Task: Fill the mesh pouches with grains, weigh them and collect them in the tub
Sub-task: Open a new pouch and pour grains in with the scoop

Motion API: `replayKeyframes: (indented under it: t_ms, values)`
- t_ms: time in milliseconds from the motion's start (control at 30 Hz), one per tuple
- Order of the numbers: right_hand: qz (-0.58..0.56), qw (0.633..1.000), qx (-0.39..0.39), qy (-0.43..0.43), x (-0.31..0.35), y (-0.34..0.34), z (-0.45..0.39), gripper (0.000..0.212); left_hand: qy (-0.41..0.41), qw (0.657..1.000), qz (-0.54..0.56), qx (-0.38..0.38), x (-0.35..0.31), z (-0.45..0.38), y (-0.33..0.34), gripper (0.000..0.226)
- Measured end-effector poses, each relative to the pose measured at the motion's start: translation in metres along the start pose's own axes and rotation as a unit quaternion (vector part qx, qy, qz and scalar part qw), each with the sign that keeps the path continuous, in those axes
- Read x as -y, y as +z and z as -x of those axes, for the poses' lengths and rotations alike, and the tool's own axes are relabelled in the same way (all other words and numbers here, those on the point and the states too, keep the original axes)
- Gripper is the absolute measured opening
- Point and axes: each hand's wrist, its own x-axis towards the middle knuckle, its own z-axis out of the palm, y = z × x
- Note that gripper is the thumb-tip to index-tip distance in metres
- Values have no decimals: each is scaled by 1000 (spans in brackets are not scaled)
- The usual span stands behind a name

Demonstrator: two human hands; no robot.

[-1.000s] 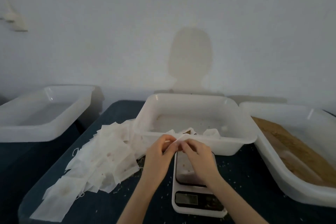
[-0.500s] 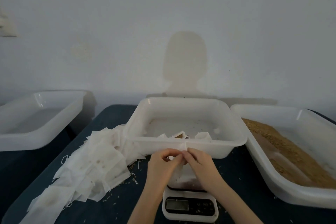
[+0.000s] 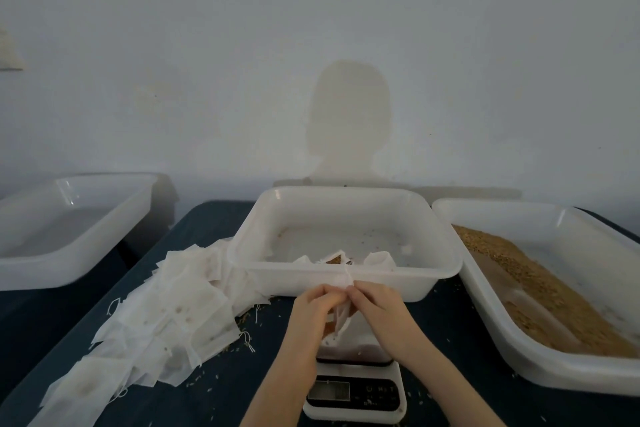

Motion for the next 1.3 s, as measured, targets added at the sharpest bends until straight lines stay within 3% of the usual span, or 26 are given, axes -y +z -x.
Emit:
replayKeyframes:
  t_ms: [100,167,267,333,400,533,633,700,767,933,1100,1167,1233,1300]
  values:
    - [56,998,-3,8,1,-1,1,28,7,999,7,-48,5,-1,1,15]
    - [114,992,-50,25,-1,0,2,24,61,990,-57,-110,8,0,1,11]
    - [254,954,-162,12,4,1,6,15,155,946,-215,-186,12,6,6,11]
    - [281,939,-194,-27,7,6,9,26,197,916,-279,-210,16,10,12,14]
    - [288,934,-201,-66,10,9,14,31,226,891,-322,-228,19,13,18,17]
    - [319,928,-179,-69,10,6,17,20,286,836,-400,-243,18,17,24,20]
    - [326,927,-156,-99,11,2,21,31,316,819,-410,-248,16,17,26,26]
    - [354,923,-124,-88,10,3,19,18,330,811,-411,-253,14,17,27,29]
    - [368,921,-105,-72,2,4,15,8,353,798,-423,-244,13,18,28,31]
    - [291,949,-107,-50,-4,-7,12,21,376,790,-436,-212,12,16,24,29]
    - [348,932,-97,-14,-2,-17,10,22,389,801,-434,-140,14,9,19,17]
    - [341,937,-75,-2,-3,-21,8,33,403,807,-418,-110,15,6,16,13]
    - [324,944,-66,-5,-2,-27,8,29,412,811,-410,-70,13,4,10,10]
    - [329,943,-48,-9,1,-32,9,22,406,812,-419,-21,9,2,4,31]
